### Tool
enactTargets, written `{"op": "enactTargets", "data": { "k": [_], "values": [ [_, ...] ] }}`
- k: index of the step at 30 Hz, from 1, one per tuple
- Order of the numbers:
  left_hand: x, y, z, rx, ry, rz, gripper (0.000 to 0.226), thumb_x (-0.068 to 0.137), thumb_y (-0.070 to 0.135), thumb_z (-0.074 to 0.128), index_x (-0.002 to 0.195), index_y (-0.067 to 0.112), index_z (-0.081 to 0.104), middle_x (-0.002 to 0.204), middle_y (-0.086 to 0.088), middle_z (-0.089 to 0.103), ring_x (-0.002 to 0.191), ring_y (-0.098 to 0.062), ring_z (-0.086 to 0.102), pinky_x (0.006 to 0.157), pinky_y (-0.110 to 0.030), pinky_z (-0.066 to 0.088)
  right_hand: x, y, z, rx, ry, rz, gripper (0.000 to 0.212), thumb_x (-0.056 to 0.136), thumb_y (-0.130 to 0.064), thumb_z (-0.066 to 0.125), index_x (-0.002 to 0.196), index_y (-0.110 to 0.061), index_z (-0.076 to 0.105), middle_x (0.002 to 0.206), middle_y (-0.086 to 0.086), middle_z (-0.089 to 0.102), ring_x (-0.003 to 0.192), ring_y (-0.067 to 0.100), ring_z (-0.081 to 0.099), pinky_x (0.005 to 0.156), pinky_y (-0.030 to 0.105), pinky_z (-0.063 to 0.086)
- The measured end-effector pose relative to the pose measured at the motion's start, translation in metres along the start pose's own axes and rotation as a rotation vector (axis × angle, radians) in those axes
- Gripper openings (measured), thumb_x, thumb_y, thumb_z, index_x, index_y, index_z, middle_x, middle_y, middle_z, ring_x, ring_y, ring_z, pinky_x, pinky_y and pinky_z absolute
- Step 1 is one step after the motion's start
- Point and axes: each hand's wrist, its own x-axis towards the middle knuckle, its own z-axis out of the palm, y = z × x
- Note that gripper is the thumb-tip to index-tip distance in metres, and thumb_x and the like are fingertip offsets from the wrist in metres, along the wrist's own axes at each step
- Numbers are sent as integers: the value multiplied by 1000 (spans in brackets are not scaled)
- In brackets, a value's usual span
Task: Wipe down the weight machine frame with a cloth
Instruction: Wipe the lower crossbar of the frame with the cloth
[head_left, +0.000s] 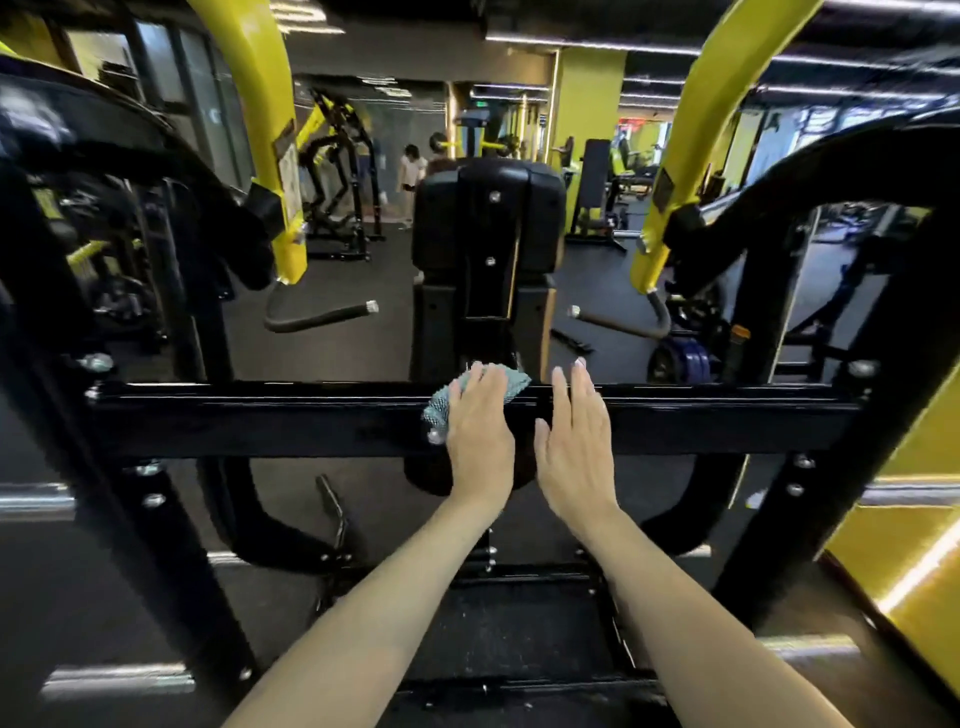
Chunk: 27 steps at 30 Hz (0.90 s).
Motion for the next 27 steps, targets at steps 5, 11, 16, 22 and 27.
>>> {"op": "enactTargets", "data": {
  "k": [5, 11, 16, 22, 27],
  "values": [
    [-22, 15, 43, 82, -104, 297, 44, 88, -7, 40, 128, 0, 56, 134, -13, 55, 131, -27, 43, 119, -38, 16, -20, 63, -19, -86, 38, 119, 68, 91, -14, 57, 148, 1, 22, 152, 29, 21, 133, 37, 37, 105, 46, 42],
    [-47, -48, 14, 171, -320, 714, 59, 69, -25, 66, 123, -1, 61, 131, -14, 58, 127, -27, 50, 119, -35, 19, -33, 70, -12, -102, -71, 123, 79, 75, -7, 72, 144, 0, 34, 139, 30, 42, 122, 40, 50, 96, 45, 47],
    [-47, -59, -2, 283, -465, 710, 76, 52, -30, 74, 121, 0, 63, 130, -13, 59, 123, -27, 54, 118, -31, 15, -37, 60, -15, -136, -143, 145, 82, 71, -8, 72, 144, 3, 36, 140, 29, 41, 125, 40, 48, 99, 47, 46],
    [-79, -11, 0, 98, -367, 267, 61, 57, -20, 72, 112, 5, 69, 111, -6, 69, 88, -21, 70, 72, -32, 59, -60, 62, -21, -169, -300, 118, 78, 61, -11, 79, 133, -2, 52, 125, 22, 54, 109, 35, 58, 89, 45, 51],
    [-41, 33, -5, -127, 25, -67, 42, 85, -11, 44, 120, 3, 63, 113, -7, 61, 107, -13, 54, 93, -8, 37, -57, 78, -31, -132, -313, 143, 59, 65, -5, 75, 122, -3, 58, 106, 16, 60, 91, 32, 60, 77, 42, 53]
  ]
}}
